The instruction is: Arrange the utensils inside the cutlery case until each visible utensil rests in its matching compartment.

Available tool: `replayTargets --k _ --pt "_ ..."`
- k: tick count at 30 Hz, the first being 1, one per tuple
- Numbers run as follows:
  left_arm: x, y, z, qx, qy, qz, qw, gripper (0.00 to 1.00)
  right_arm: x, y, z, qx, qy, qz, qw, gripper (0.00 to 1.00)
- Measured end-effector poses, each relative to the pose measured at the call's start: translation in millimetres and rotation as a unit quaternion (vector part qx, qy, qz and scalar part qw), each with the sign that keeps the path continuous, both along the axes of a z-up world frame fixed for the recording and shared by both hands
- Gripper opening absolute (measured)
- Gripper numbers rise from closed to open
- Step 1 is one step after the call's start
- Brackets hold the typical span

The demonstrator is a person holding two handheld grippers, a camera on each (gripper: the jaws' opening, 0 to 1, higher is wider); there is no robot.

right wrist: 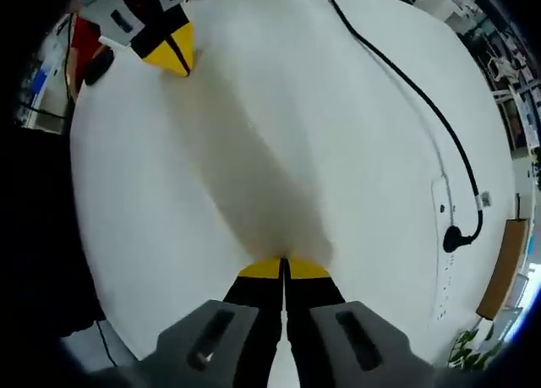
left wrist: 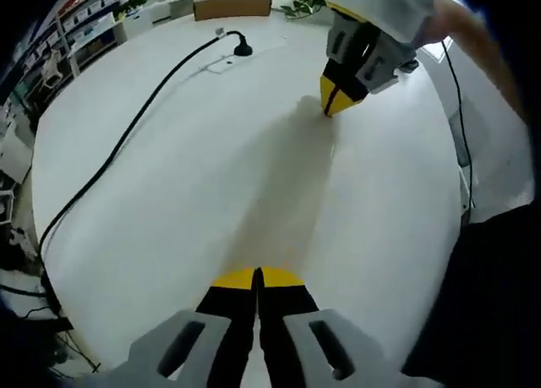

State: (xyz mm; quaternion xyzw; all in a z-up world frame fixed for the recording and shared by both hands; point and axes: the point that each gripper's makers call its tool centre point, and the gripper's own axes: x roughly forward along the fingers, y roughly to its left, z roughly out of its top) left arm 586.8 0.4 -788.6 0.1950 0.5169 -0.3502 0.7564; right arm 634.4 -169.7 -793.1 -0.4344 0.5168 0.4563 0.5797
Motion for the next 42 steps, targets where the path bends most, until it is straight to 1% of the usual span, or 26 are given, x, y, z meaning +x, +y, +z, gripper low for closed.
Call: replayTargets --k 2,4,5,6,7,8,12,15,17,19,21,22,23,25,30,31,32,33,34,35,36,38,39,40,41,42 --pt "-0.7 -2.3 -0.4 0.011 0.000 -0.009 0.9999 0.00 0.1 -0.4 -0.5 0.000 0.008 -0.016 0.9998 0.00" --pt "1.5 -2.2 0.8 0.004 0.001 -0.006 1.0000 0.00 0.0 -0.8 -0.8 -0.002 0.013 -0.021 0.9997 0.00" --pt "-0.6 -2.1 2.4 -0.024 0.022 0.041 0.9986 0.00 -0.6 -0.3 -0.8 -0.003 0.014 -0.023 0.9996 0.00" --pt "-6.1 2.5 2.6 -0.022 0.040 0.054 0.9975 0.00 -1.6 -0.4 -0.6 -0.003 0.014 -0.023 0.9996 0.00" --pt "-10.0 5.3 3.3 -0.019 0.041 0.046 0.9979 0.00 -2.4 -0.4 -0.4 -0.002 0.012 -0.020 0.9997 0.00" --pt "-10.7 7.1 5.6 -0.017 0.031 0.038 0.9986 0.00 -2.8 -0.6 -0.5 -0.002 0.011 -0.015 0.9998 0.00" --pt "-21.5 8.6 0.7 0.003 0.053 0.030 0.9982 0.00 -0.4 -1.1 -0.4 0.007 0.018 -0.029 0.9994 0.00" --pt "-17.8 7.5 0.4 0.005 0.045 0.026 0.9986 0.00 -1.2 0.1 -0.7 0.009 0.021 -0.026 0.9994 0.00" --pt "-13.3 6.4 -0.2 0.016 0.029 0.006 0.9994 0.00 -1.7 0.1 -0.5 0.010 0.019 -0.024 0.9995 0.00" --pt "-11.5 4.9 -0.5 0.024 0.035 0.011 0.9990 0.00 -1.6 -0.1 -0.4 0.013 0.019 -0.036 0.9991 0.00" --pt "-12.9 5.1 -1.8 0.038 0.040 -0.001 0.9985 0.00 -0.8 -0.4 -0.6 0.017 0.022 -0.042 0.9988 0.00" --pt "-9.2 2.9 -2.6 0.040 0.027 -0.020 0.9986 0.00 -1.2 -0.7 -0.9 0.017 0.022 -0.042 0.9987 0.00" --pt "-13.4 6.2 -3.1 0.057 0.036 -0.017 0.9976 0.00 -1.5 -0.2 -0.4 0.017 0.021 -0.039 0.9989 0.00" --pt "-13.2 5.8 -3.6 0.060 0.037 -0.018 0.9973 0.00 -1.8 -0.2 -0.7 0.017 0.021 -0.042 0.9987 0.00" --pt "-10.4 6.5 -2.7 0.041 0.046 -0.004 0.9981 0.00 -0.6 -0.3 -0.1 0.016 0.030 -0.054 0.9980 0.00" --pt "-10.8 5.6 -2.8 0.043 0.045 -0.006 0.9980 0.00 -0.6 -0.6 0.5 0.020 0.039 -0.059 0.9973 0.00" --pt "-11.0 4.8 -2.9 0.046 0.044 -0.010 0.9979 0.00 0.4 2.9 0.9 0.040 0.049 -0.052 0.9966 0.00" --pt "-11.1 4.3 -2.8 0.050 0.044 -0.007 0.9977 0.00 0.7 9.4 4.0 0.073 0.058 -0.089 0.9916 0.00" --pt "-11.0 4.4 -2.7 0.052 0.045 -0.005 0.9976 0.00 8.2 9.8 8.4 0.078 0.046 -0.133 0.9870 0.00" --pt "-10.9 4.9 -2.6 0.053 0.046 -0.002 0.9975 0.00 7.0 9.3 9.6 0.073 0.047 -0.146 0.9854 0.00" --pt "-10.5 5.1 -2.6 0.053 0.048 0.000 0.9975 0.00 13.2 8.1 8.3 0.061 0.024 -0.112 0.9916 0.00" --pt "-10.5 5.1 -2.3 0.050 0.048 0.002 0.9976 0.00 16.3 4.5 1.7 0.032 0.006 -0.077 0.9965 0.00" --pt "-10.5 5.3 -2.4 0.047 0.048 0.002 0.9977 0.00 16.8 4.2 -0.5 0.029 0.003 -0.078 0.9965 0.00" --pt "-10.3 5.5 -2.3 0.044 0.049 0.004 0.9978 0.00 12.7 5.1 -1.3 0.023 0.020 -0.074 0.9968 0.00" --pt "-10.4 5.2 -2.4 0.042 0.050 0.005 0.9979 0.00 12.2 3.6 -3.1 0.018 0.014 -0.126 0.9918 0.00" --pt "-10.4 5.0 -2.5 0.041 0.049 0.006 0.9979 0.00 15.2 4.7 -5.6 0.021 0.011 -0.113 0.9933 0.00"
